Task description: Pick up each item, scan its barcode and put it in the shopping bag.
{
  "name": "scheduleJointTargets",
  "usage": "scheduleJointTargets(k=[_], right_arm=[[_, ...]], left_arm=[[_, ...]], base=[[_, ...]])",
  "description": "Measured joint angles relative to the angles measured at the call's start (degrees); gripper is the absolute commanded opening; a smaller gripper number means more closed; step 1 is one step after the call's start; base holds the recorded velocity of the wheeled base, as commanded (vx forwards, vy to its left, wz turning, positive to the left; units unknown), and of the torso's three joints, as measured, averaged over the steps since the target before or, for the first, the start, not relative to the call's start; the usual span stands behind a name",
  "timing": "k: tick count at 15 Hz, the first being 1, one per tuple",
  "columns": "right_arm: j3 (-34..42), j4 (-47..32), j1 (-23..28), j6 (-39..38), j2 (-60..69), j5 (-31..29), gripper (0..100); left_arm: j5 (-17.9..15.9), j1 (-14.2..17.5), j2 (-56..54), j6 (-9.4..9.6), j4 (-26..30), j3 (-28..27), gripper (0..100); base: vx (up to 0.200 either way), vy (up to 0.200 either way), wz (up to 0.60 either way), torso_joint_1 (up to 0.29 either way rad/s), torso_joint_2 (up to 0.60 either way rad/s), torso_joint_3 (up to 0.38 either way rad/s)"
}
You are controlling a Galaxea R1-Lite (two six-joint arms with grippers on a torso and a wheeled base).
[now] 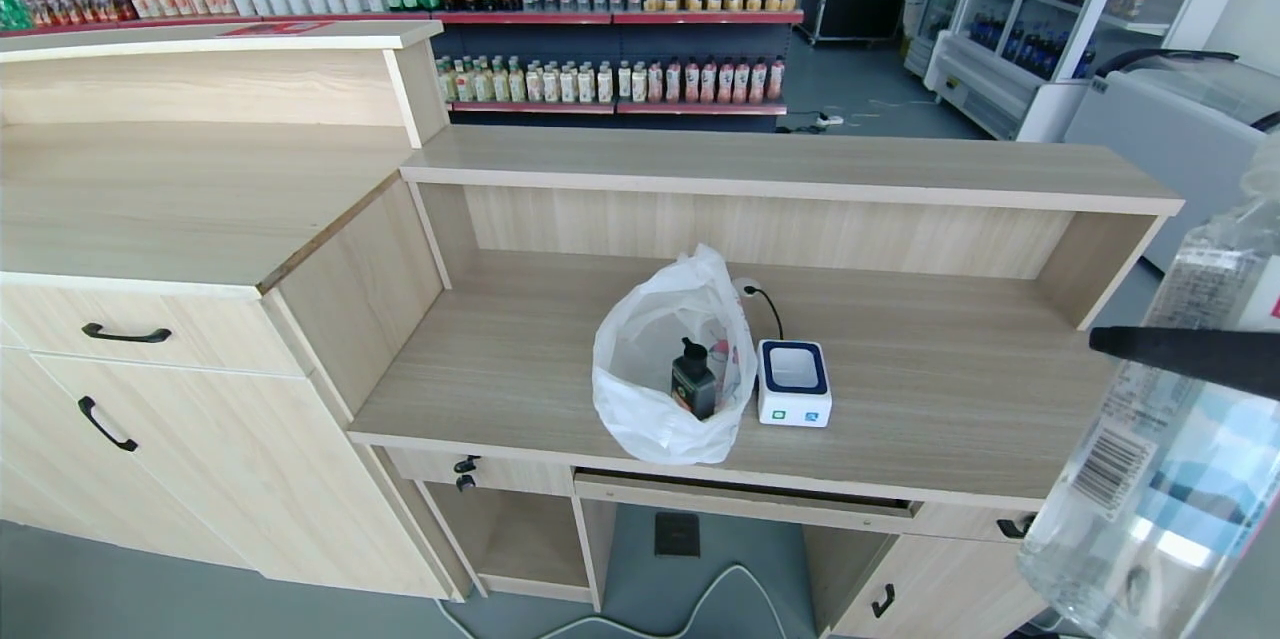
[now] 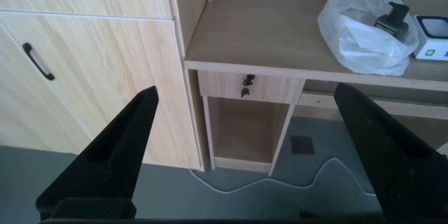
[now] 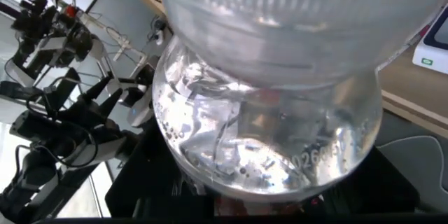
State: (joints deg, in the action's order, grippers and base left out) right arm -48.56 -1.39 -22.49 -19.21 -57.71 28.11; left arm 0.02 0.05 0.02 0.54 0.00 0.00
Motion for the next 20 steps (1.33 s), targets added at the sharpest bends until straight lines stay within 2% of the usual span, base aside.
scheduleJointTargets(k=[13,14,16,20], right_arm=[[1.01,-0.46,0.39,1.93,2.23,0.62,0],[1.17,-0.46,1.24,4.39,2.06,0.27,0],[2.12,-0.38,6.31,15.3,1.29,-0.96,0],[4.38,0.88,25.51,42.39,-1.99,-2.52,0]], left_arm=[[0.0,0.02,0.0,0.0,0.0,0.0,100],[0.0,0.02,0.0,0.0,0.0,0.0,100],[0.02,0.05,0.0,0.0,0.0,0.0,100],[-0.02,0.0,0.0,0.0,0.0,0.0,100]], base=[[0.0,0.0,0.0,0.0,0.0,0.0],[0.0,0.0,0.0,0.0,0.0,0.0],[0.0,0.0,0.0,0.0,0.0,0.0],[0.0,0.0,0.0,0.0,0.0,0.0]])
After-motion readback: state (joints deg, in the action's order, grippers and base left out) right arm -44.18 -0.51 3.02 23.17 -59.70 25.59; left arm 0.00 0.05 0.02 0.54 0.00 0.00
